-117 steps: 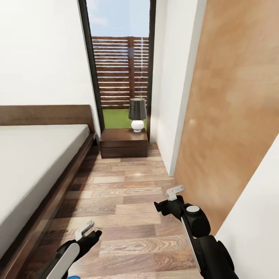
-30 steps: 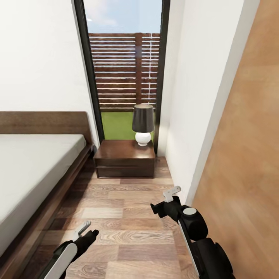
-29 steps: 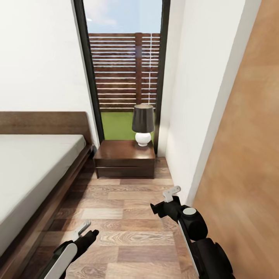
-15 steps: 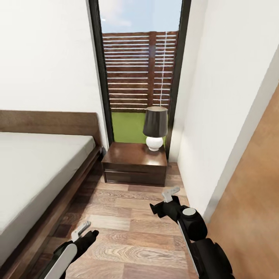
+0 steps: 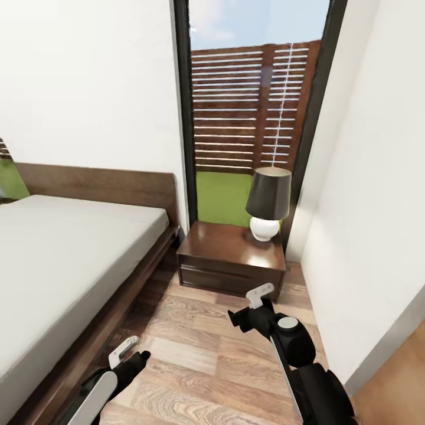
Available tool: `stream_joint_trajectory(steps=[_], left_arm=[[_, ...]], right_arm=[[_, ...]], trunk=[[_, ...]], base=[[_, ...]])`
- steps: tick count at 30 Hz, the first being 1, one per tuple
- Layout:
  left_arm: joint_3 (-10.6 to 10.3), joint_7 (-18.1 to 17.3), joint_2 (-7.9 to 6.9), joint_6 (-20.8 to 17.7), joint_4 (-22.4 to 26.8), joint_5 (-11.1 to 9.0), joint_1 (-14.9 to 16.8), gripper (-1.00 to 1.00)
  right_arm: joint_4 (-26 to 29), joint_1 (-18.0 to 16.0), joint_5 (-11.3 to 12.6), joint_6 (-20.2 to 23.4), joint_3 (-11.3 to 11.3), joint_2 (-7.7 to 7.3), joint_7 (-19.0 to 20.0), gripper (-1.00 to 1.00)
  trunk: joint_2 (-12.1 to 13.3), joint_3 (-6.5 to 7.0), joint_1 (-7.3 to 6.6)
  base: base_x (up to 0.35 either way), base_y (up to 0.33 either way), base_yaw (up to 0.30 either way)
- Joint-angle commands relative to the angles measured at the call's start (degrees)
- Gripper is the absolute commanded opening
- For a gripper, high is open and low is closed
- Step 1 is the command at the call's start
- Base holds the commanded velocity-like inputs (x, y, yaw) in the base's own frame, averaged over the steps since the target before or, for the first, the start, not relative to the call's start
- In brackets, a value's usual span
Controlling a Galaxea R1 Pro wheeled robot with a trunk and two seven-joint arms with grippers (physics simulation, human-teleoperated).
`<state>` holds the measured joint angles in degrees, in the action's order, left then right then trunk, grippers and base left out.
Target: In the bedroom, move the book from the bed onto either nightstand, and place the two sandals side by side next to the bed.
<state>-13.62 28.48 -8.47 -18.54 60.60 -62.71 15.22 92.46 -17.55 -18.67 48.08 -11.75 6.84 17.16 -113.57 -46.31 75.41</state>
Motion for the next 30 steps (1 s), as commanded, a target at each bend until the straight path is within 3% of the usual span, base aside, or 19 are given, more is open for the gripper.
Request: stream_joint_trajectory(steps=[1,20,26,27,28,30], left_arm=[[-0.2,0.4,-0.06,0.0,0.1,-0.4,0.1,1.0],[-0.3,1.0,0.08,0.0,1.3,0.0,0.0,1.0],[-0.3,2.1,-0.17,-1.2,9.8,0.1,-0.3,1.0],[-0.3,3.8,-0.06,-3.4,14.2,-0.1,0.1,1.0],[-0.3,3.8,-0.06,-3.4,14.2,-0.1,0.1,1.0],[-0.4,6.4,0.33,-7.2,18.0,-0.2,1.6,1.0]], right_arm=[[0.1,0.0,-0.6,0.2,0.0,0.01,0.5,1.0],[0.1,0.8,-0.6,0.3,-0.3,-0.06,0.7,1.0],[0.1,0.6,-0.6,0.3,0.1,0.03,0.7,1.0],[0.1,-0.4,-0.7,0.4,0.3,0.2,0.7,1.0],[0.1,-0.4,-0.7,0.4,0.3,0.2,0.7,1.0],[0.1,-2.2,-0.7,0.6,0.5,0.24,0.7,1.0]], trunk=[[0.0,-0.06,0.03],[0.0,-0.06,0.03],[0.0,-0.01,0.03],[0.0,0.0,0.03],[0.0,0.01,0.03],[0.0,0.02,0.03]], base=[[0.327,0.0,0.28],[0.327,0.0,0.281],[0.327,-0.038,0.282],[0.327,-0.076,0.282],[0.327,-0.076,0.282],[0.325,-0.062,0.282]])
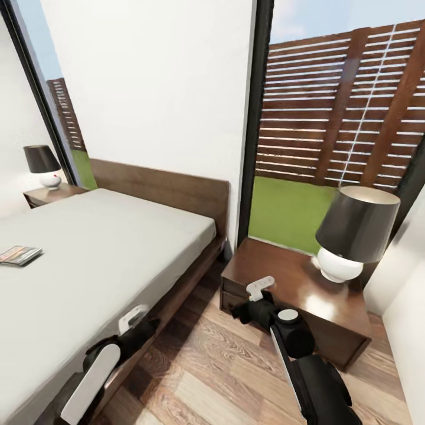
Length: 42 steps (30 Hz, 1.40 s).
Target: In the bedroom, move the book from the bed onto either nightstand, and place the two sandals side by side next to the bed.
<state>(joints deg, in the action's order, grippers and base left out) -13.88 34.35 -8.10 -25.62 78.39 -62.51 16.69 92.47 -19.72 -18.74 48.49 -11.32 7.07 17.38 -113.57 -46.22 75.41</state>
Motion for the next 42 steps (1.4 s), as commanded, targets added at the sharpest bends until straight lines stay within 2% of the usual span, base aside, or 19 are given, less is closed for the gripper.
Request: stream_joint_trajectory(steps=[1,2,3,6,7,9,14,17,19,24,29,30,42], left_arm=[[-0.2,3.6,0.69,-4.2,2.8,-0.6,2.6,1.0],[-0.2,5.2,1.26,-6.1,3.7,-0.6,4.0,1.0],[-0.2,5.2,1.26,-6.1,3.7,-0.6,4.0,1.0],[-0.2,9.3,3.06,-10.0,5.4,-0.6,7.5,1.0],[-0.2,9.3,3.06,-10.0,5.4,-0.6,7.5,1.0],[-0.1,12.0,4.12,-12.3,6.3,-0.7,10.5,1.0],[-0.1,14.2,5.17,-15.3,6.9,-0.8,15.8,1.0],[-0.1,14.6,5.55,-16.5,6.9,-1.3,17.3,1.0],[-0.1,15.1,5.66,-18.3,6.9,-2.4,19.2,1.0],[0.1,15.4,5.39,-20.4,7.0,-3.5,20.6,1.0],[0.8,15.5,4.93,-21.0,6.6,-3.5,21.0,1.0],[1.9,15.6,4.66,-21.3,6.2,-3.6,20.9,1.0],[2.9,16.3,4.51,-21.6,4.6,-3.7,20.7,1.0]], right_arm=[[0.1,-2.0,-0.6,0.6,0.3,0.06,0.5,1.0],[0.1,-2.7,-0.5,0.8,0.5,0.06,0.5,1.0],[0.1,-2.7,-0.5,0.8,0.5,0.06,0.5,1.0],[0.1,-4.0,-0.4,1.7,1.6,0.2,0.5,1.0],[0.1,-4.0,-0.4,1.7,1.6,0.2,0.5,1.0],[0.1,-5.0,-0.3,2.3,2.5,0.32,0.5,1.0],[0.1,-5.6,-0.2,2.5,2.9,0.37,0.5,1.0],[0.1,-5.8,-0.2,2.6,3.0,0.43,0.5,1.0],[0.1,-5.9,-0.2,2.7,2.9,0.54,0.5,1.0],[0.1,-5.5,-0.2,2.8,2.8,0.64,0.4,1.0],[0.1,-5.6,-0.2,4.5,2.7,0.74,0.4,1.0],[0.1,-5.5,-0.2,6.8,2.7,0.78,0.4,1.0],[0.1,-4.9,-0.2,8.1,3.1,0.43,0.4,1.0]], trunk=[[0.0,-0.06,0.03],[0.0,-0.06,0.03],[0.0,-0.06,0.03],[0.0,-0.05,0.03],[0.0,-0.05,0.03],[0.0,-0.05,0.03],[1.2,0.49,-0.63],[2.4,1.03,-1.29],[3.2,1.39,-1.73],[5.2,2.29,-2.83],[7.2,3.22,-3.92],[7.6,3.4,-4.14],[12.4,5.59,-6.78]], base=[[0.276,-0.035,0.282],[0.233,-0.028,0.282],[0.233,-0.028,0.282],[0.151,-0.018,0.282],[0.119,-0.014,0.282],[0.072,-0.009,0.282],[0.033,-0.004,0.282],[0.014,-0.002,0.24],[0.007,-0.001,0.132],[0.004,0.0,0.063],[0.001,0.0,0.026],[0.0,0.0,0.006],[0.0,0.0,0.002]])
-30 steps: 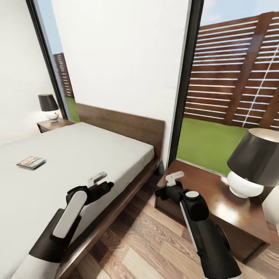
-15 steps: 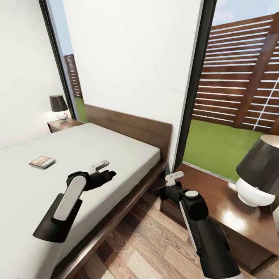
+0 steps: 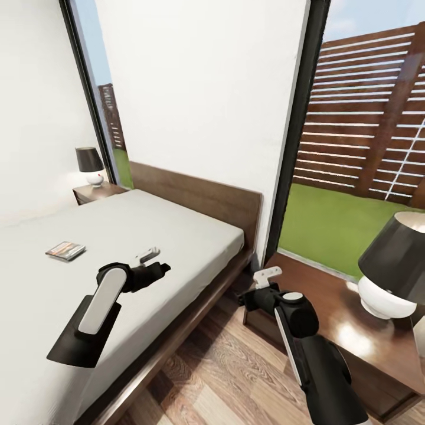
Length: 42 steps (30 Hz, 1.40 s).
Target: In the bedroom, move the book from the bed onto either nightstand, and place the two sandals side by side next to the bed.
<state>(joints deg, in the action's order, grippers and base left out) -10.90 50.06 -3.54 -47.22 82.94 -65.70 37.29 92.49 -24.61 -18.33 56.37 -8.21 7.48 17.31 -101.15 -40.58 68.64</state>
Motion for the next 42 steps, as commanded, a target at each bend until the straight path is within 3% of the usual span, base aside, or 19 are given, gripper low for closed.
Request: stream_joint_trajectory(steps=[1,15,24,42], left_arm=[[-0.1,0.6,-0.05,0.0,0.0,-0.6,0.0,1.0],[-0.3,2.0,0.3,-0.1,-1.9,-0.9,0.0,1.0],[-0.2,2.6,0.18,-0.1,-2.2,-1.0,0.0,1.0],[-0.1,2.7,0.14,-0.1,-2.7,-1.0,0.1,1.0]], right_arm=[[0.1,0.1,-0.6,0.2,0.0,-0.08,0.5,1.0],[0.1,-1.0,-0.6,0.9,-0.2,0.64,0.6,1.0],[0.1,-1.3,-0.6,1.0,0.0,2.19,0.6,1.0],[0.1,-1.5,-0.5,1.7,-0.2,2.28,0.4,1.0]], trunk=[[0.4,0.13,-0.23],[6.0,2.64,-3.31],[9.6,4.26,-5.28],[16.8,7.49,-9.24]], base=[[0.0,0.0,0.0],[0.0,0.0,0.0],[0.0,0.0,0.0],[0.0,0.0,0.0]])
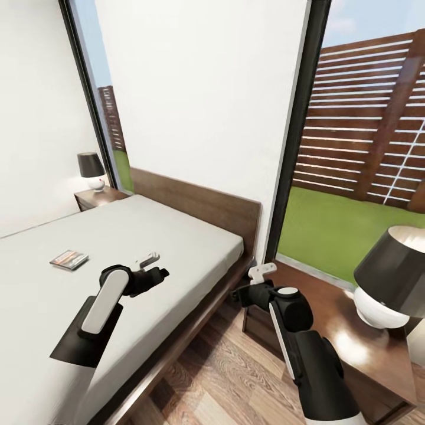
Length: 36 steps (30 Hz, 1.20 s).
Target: In the bedroom, move the book from the bed onto either nightstand, and place the two sandals side by side next to the bed.
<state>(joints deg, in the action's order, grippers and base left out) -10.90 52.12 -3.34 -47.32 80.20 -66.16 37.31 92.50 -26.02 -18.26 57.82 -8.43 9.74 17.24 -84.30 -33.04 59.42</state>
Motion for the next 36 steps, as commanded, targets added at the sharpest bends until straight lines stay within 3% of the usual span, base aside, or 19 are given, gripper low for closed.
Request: stream_joint_trajectory(steps=[1,11,27,36], left_arm=[[-0.1,0.6,-0.06,0.0,-0.2,-0.5,0.1,1.0],[-0.1,0.6,-0.09,0.0,-0.5,-0.5,1.1,1.0],[0.6,0.5,-0.07,-0.4,0.5,-2.9,3.3,1.0],[0.5,0.7,0.07,-0.5,1.5,-3.1,3.4,1.0]], right_arm=[[0.1,0.0,-0.4,0.6,0.0,-0.09,0.6,1.0],[0.0,0.2,4.2,2.2,-0.5,-0.58,0.9,1.0],[0.0,0.1,5.4,2.2,-0.4,-0.83,1.0,1.0],[0.1,0.3,5.2,2.2,-1.1,-0.93,1.0,1.0]], trunk=[[0.4,0.12,-0.23],[4.4,1.92,-2.42],[10.8,4.79,-5.94],[14.4,6.41,-7.91]], base=[[0.0,0.0,0.0],[0.0,0.0,0.0],[0.0,0.0,0.0],[0.0,0.0,0.0]])
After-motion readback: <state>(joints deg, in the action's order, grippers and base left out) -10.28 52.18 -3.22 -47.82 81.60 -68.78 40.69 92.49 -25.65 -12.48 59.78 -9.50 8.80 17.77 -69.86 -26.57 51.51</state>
